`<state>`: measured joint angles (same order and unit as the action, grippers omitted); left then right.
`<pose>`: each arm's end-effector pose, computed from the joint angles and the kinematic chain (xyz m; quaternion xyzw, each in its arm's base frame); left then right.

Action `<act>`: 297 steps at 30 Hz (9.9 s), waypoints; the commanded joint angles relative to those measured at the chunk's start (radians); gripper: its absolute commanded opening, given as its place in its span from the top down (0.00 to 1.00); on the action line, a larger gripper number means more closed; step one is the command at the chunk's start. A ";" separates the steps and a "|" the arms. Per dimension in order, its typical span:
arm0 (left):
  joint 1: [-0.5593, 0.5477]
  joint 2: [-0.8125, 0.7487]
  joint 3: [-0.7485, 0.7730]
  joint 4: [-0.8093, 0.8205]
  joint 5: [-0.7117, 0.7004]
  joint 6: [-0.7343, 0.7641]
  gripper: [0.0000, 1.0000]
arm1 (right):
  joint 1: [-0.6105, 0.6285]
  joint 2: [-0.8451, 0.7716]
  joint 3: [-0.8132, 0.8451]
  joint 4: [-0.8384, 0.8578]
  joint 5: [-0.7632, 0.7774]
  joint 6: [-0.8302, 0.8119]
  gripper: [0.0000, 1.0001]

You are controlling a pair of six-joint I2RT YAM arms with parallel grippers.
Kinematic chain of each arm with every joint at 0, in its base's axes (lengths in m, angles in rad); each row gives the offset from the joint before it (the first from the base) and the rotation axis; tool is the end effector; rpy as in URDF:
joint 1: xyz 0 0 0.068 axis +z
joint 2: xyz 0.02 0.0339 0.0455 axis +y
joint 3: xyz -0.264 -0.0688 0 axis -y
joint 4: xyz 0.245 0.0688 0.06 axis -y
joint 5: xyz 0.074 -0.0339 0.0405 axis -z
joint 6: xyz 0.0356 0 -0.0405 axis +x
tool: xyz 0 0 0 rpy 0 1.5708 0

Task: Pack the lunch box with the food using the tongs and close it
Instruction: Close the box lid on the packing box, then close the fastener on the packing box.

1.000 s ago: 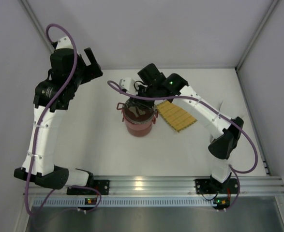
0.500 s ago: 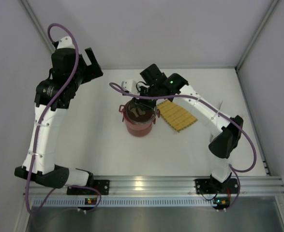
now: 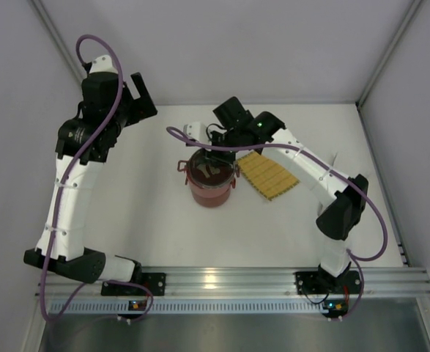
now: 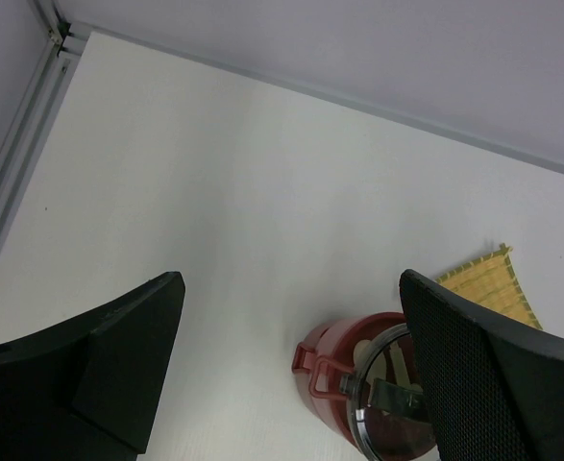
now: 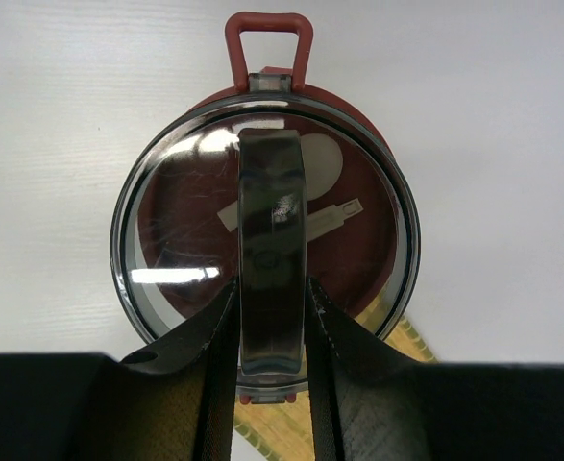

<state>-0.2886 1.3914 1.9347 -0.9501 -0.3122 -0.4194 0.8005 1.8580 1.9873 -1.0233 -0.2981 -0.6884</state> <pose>0.2434 -0.0609 0.5086 -0.1392 0.8179 -0.0664 0.5544 0.2694 0.2927 0.3736 -0.6683 0.6527 0.1582 0.3199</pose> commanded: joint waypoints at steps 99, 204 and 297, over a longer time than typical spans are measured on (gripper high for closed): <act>0.005 -0.008 -0.008 0.033 -0.019 0.019 0.01 | -0.040 0.006 -0.093 0.229 -0.044 0.095 0.97; 0.006 -0.005 -0.008 0.031 0.021 0.011 0.01 | -0.038 0.020 -0.041 0.146 -0.026 0.151 0.50; 0.049 -0.049 -0.706 0.350 0.259 -0.242 0.46 | -0.093 -0.520 -0.742 0.597 0.464 1.199 1.00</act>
<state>-0.2432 1.3396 1.2274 -0.6697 -0.0917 -0.6540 0.6743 1.3308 1.1873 -0.4873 0.1566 0.4831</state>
